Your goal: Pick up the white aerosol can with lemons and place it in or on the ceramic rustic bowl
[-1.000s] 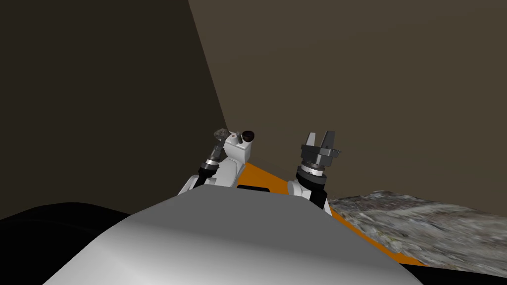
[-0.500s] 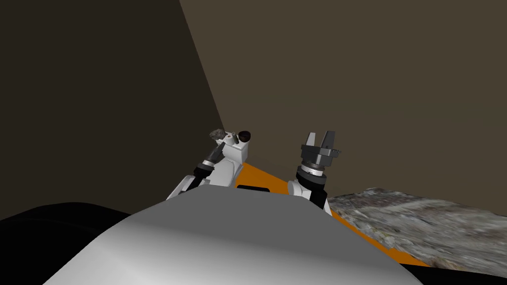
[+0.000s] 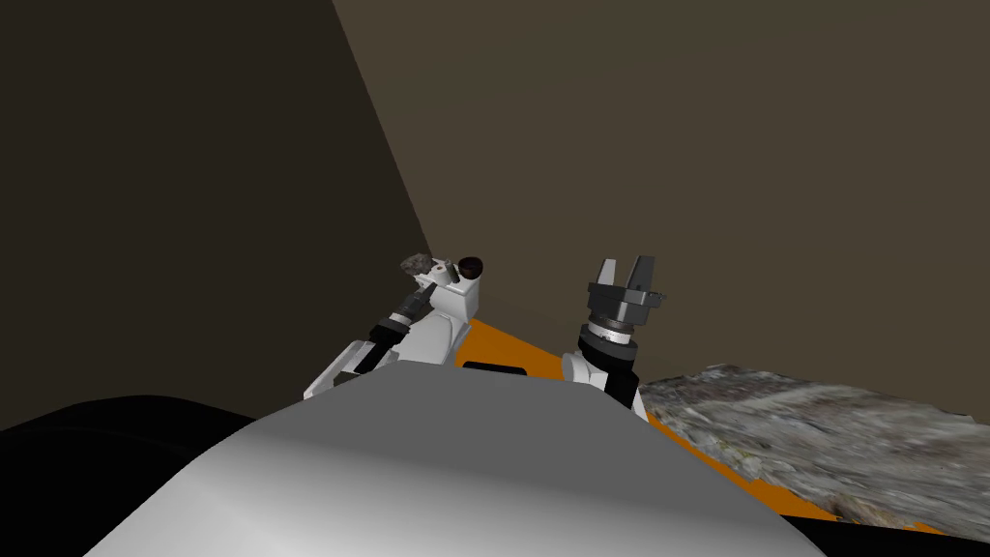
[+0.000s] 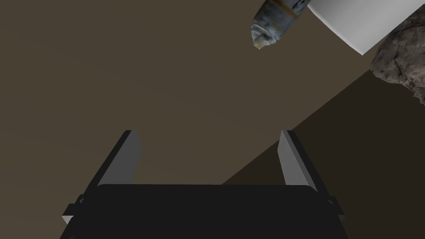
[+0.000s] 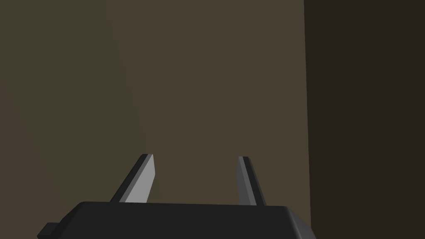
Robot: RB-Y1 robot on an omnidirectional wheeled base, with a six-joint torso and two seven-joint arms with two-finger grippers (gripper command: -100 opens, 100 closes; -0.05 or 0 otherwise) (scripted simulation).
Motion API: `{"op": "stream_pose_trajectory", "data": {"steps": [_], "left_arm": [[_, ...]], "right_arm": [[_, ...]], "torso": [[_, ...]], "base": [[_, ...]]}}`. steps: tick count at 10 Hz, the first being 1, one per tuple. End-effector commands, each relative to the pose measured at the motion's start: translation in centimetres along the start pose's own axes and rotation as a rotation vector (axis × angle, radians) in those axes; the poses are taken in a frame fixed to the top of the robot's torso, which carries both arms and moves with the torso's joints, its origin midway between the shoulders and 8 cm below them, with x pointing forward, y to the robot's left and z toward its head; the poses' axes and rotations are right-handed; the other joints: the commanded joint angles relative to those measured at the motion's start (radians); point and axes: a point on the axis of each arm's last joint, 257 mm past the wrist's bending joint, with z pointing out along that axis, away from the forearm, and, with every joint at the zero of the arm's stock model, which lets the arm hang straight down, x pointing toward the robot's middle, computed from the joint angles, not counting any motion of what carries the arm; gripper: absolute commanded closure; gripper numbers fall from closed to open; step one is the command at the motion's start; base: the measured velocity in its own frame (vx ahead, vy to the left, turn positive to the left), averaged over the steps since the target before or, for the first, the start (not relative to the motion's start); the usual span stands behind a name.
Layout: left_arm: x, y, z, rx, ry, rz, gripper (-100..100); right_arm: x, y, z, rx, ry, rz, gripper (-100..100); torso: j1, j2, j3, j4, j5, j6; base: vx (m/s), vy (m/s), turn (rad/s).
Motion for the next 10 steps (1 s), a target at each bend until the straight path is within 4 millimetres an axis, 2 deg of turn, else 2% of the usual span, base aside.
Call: {"op": "stream_pose_trajectory", "data": {"steps": [1, 7, 8, 10], "left_arm": [[0.0, 2.0, -0.5, -0.04, 0.031, 0.056, -100], [-1.1, 7.8, -1.3, -0.152, 0.12, 0.244, -100], [-1.6, 9.3, -1.5, -0.179, 0.14, 0.294, -100], [-2.3, 11.0, -1.5, -0.21, 0.164, 0.353, -100]], "right_arm": [[0.0, 0.0, 0.0, 0.0, 0.0, 0.0, 0], [0.0, 0.0, 0.0, 0.0, 0.0, 0.0, 0], [0.0, 0.0, 0.0, 0.0, 0.0, 0.0, 0], [0.0, 0.0, 0.0, 0.0, 0.0, 0.0, 0]], "torso": [[0.0, 0.0, 0.0, 0.0, 0.0, 0.0], [0.0, -0.002, -0.001, 0.0, 0.0, 0.0], [0.001, -0.002, -0.001, 0.0, 0.0, 0.0], [0.002, -0.004, -0.002, -0.001, 0.0, 0.0]], "base": [[0.046, -0.062, -0.045], [0.055, -0.06, -0.042], [0.084, -0.033, -0.056], [0.114, -0.028, -0.05]]}}
